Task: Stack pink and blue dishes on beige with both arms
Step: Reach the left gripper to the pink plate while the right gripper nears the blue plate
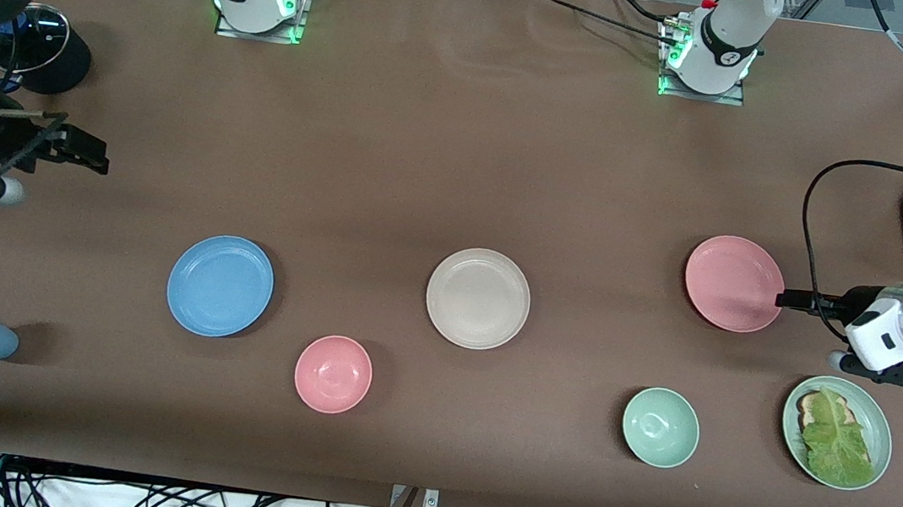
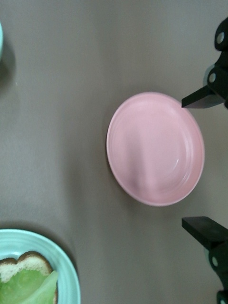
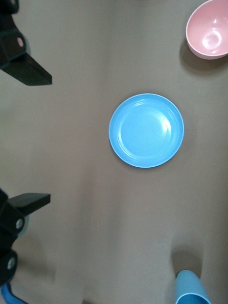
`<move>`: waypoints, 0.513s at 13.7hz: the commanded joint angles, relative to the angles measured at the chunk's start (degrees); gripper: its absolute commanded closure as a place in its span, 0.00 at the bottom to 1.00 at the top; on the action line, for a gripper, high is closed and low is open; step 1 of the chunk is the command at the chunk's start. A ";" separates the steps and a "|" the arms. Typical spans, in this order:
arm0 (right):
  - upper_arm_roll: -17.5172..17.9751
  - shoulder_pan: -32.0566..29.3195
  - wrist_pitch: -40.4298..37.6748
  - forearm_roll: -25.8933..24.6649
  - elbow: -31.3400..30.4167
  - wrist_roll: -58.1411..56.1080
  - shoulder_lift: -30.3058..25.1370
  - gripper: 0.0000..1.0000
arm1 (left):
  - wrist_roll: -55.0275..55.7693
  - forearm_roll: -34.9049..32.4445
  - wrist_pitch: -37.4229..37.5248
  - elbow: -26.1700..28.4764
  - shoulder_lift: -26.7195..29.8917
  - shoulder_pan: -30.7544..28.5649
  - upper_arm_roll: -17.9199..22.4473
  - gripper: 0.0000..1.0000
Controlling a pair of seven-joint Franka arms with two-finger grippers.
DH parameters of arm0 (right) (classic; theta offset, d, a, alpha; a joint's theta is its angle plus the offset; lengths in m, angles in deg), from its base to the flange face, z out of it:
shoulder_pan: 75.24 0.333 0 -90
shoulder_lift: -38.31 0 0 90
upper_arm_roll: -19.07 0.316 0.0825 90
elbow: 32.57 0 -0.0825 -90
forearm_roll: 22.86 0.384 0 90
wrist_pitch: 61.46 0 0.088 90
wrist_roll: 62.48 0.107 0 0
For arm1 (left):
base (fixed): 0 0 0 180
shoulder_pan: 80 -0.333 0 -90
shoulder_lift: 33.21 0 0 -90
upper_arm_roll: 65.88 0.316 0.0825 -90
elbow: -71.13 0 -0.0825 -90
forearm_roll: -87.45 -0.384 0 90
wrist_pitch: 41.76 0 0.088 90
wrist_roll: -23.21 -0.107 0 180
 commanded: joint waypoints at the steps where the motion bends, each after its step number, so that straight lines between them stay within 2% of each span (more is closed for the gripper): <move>1: 0.06 -0.62 3.02 0.27 -0.87 -1.30 1.57 0.00 | -8.08 3.17 -7.05 8.19 2.83 -1.31 1.08 0.00; 4: 0.06 -0.45 6.01 -0.08 -0.87 -1.30 4.21 0.00 | -15.82 5.99 -13.65 12.24 2.22 -4.04 1.26 0.00; 7: 0.06 -0.36 8.21 -0.34 -0.87 -1.21 5.88 0.00 | -20.75 7.65 -15.34 12.78 0.46 -5.62 1.26 0.00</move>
